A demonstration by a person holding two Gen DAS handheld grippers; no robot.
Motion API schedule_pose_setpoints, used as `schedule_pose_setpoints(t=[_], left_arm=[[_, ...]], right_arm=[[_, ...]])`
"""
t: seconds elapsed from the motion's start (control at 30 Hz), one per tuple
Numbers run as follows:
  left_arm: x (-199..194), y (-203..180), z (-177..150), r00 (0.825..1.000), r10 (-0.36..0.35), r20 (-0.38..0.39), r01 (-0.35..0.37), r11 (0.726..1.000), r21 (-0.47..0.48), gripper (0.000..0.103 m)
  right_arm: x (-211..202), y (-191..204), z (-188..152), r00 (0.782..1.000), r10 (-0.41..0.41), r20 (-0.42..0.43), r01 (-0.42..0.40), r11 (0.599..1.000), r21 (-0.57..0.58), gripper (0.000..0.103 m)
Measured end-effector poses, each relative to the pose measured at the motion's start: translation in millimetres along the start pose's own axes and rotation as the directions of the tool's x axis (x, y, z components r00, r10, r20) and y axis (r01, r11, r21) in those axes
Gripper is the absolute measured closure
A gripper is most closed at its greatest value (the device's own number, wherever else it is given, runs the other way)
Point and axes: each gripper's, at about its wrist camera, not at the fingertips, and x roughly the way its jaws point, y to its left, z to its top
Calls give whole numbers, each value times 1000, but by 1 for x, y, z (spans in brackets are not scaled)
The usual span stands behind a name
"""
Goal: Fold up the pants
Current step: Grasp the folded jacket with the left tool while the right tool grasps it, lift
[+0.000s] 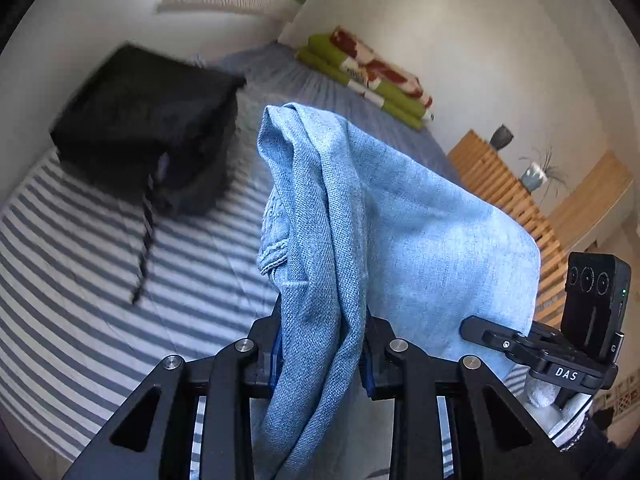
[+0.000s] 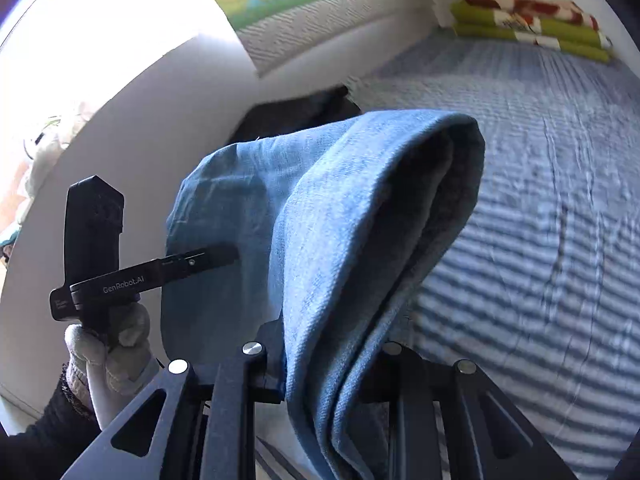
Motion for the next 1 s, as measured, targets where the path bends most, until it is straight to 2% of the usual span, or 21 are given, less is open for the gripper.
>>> schedule_pose_setpoints(t=[0.13,0.3,0.4,0.5,0.6,0.73,0.9,0.93,0.97,1.0], left_arm=[[-42,5,43,994,46,104,-49,998,27,72],[-83,25,108,973,108,202,-120,992,46,72],[-99,39,148,955,152,254,-170,984,52,72],[-99,58,182,944,188,270,-210,976,53,73],[-90,83,218,936,223,273,-246,968,53,72],[-69,122,257,934,234,270,-252,967,35,73],[-5,183,295,935,285,211,-293,956,8,70],[15,199,300,923,334,192,-339,941,-9,58],[35,215,303,899,400,178,-400,916,-40,50],[56,231,305,866,477,152,-473,879,-61,50]], right_arm=[[2,32,42,998,21,51,-18,998,-67,82],[15,71,105,992,55,114,-40,990,-135,82],[32,88,141,988,76,135,-54,986,-156,82],[56,97,171,985,81,150,-55,984,-172,82],[88,97,201,985,96,142,-72,983,-169,82],[134,85,238,984,118,133,-99,985,-144,82],[212,47,260,989,129,76,-126,991,-42,82],[230,39,262,992,104,66,-102,994,-30,80],[254,29,263,999,27,37,-26,999,-24,71],[275,20,263,998,-65,-2,65,998,-23,62]])
